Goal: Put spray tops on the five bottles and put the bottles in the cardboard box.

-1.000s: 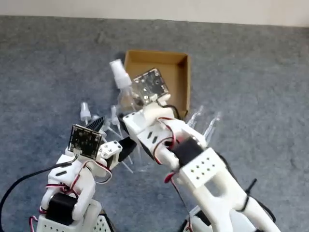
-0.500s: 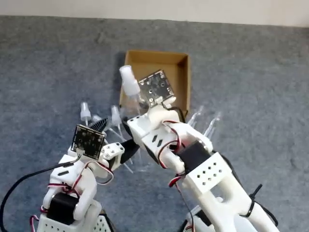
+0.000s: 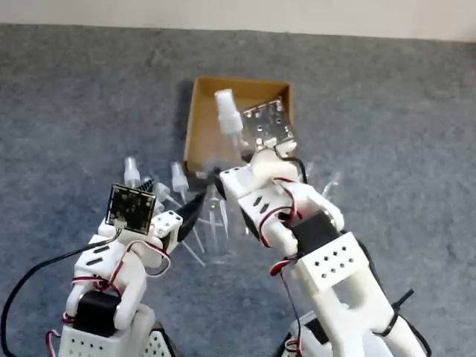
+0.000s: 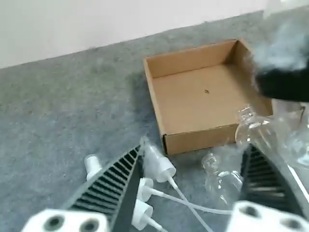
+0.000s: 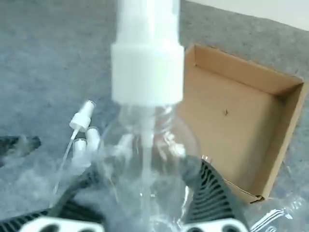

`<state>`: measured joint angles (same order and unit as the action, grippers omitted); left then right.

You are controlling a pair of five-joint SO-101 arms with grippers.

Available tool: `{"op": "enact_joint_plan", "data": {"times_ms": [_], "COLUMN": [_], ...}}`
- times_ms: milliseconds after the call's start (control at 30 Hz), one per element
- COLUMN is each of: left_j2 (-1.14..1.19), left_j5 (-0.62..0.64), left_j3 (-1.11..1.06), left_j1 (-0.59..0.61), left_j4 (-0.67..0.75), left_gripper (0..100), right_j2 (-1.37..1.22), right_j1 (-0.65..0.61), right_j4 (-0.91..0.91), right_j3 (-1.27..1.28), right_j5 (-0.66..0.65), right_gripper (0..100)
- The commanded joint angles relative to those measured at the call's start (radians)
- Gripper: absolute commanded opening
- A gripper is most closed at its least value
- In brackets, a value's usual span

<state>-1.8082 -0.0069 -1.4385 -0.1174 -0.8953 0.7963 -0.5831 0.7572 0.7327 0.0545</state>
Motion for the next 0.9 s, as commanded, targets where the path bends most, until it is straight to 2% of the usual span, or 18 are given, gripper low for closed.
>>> {"op": "enact_joint_plan", "data": {"times_ms": [0, 67, 167, 267, 400, 600, 867], "left_j2": [-0.008, -0.008, -0.008, -0.008, -0.008, -0.008, -0.004], "left_j5": [-0.005, -0.005, -0.006, -0.002, 0.000, -0.005, -0.008], "left_j3": [0.004, 0.004, 0.004, 0.004, 0.004, 0.002, 0.002], "left_j1": [0.015, 0.016, 0.025, 0.088, 0.137, 0.133, 0.082], "left_j4": [0.012, 0.012, 0.012, 0.018, 0.018, 0.018, 0.015], "left_gripper": [26, 26, 26, 26, 24, 14, 21], "right_j2": [0.042, 0.042, 0.044, 0.051, 0.041, -0.030, -0.203], "right_j1": [0.021, 0.042, 0.139, 0.220, 0.259, 0.251, 0.074], "right_j4": [0.004, 0.004, 0.004, 0.004, -0.028, -0.170, -0.176], "right_j3": [-0.065, -0.065, -0.061, -0.061, -0.059, -0.062, -0.189], "right_j5": [0.002, -0.003, -0.052, -0.058, -0.057, -0.055, -0.054], "right_gripper": [0.4, 0.4, 0.4, 0.4, 0.4, 0.4, 0.4]}}
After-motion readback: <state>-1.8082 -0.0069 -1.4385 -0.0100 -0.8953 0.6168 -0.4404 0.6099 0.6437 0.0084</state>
